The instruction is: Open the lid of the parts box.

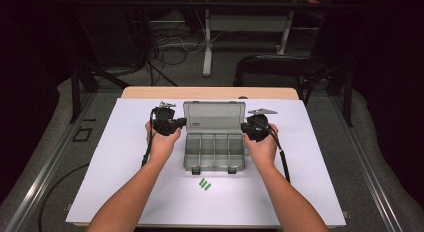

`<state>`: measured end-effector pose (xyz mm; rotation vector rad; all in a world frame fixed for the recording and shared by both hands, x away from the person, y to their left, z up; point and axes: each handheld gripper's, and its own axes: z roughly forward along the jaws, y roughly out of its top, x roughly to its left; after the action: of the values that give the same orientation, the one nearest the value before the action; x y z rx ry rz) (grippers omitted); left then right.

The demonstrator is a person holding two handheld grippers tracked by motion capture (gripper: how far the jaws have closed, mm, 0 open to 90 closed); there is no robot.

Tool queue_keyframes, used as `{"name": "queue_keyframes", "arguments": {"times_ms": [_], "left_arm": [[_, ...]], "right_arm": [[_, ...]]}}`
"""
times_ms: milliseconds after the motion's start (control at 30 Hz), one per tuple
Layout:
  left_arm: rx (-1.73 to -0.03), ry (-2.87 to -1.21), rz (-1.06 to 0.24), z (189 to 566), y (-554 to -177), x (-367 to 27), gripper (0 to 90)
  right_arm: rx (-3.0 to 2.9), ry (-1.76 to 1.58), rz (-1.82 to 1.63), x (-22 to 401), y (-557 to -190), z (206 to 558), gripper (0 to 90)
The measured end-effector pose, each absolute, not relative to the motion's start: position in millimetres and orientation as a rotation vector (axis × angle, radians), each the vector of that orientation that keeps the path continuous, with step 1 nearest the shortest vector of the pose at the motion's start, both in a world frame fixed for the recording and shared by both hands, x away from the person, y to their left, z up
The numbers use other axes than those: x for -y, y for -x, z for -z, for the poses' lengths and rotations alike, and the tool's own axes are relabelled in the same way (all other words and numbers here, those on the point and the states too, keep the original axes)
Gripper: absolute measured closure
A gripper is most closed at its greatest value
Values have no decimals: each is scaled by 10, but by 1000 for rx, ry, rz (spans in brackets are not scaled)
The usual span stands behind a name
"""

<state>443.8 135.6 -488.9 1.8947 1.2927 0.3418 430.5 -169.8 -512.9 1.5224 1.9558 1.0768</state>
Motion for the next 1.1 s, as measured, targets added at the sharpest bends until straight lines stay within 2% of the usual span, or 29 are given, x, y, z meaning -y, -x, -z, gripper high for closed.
{"name": "queue_keyframes", "arguments": {"times_ms": [100,233,633,1100], "left_arm": [[-1298,-1886,-339,4893,-4440,-1352,873],[-1299,-1883,-336,4895,-4442,-1355,873],[-1303,-1866,-337,4906,-4444,-1350,863],[-1314,-1865,-376,4974,-4383,-1331,753]], "right_arm": [[-1936,-1536,-1057,1692,-4310,5134,812],[-1944,-1553,-1053,1673,-4313,5140,857],[-1915,-1614,-1059,1667,-4320,5137,866],[-1918,-1623,-1061,1673,-4323,5129,867]]}}
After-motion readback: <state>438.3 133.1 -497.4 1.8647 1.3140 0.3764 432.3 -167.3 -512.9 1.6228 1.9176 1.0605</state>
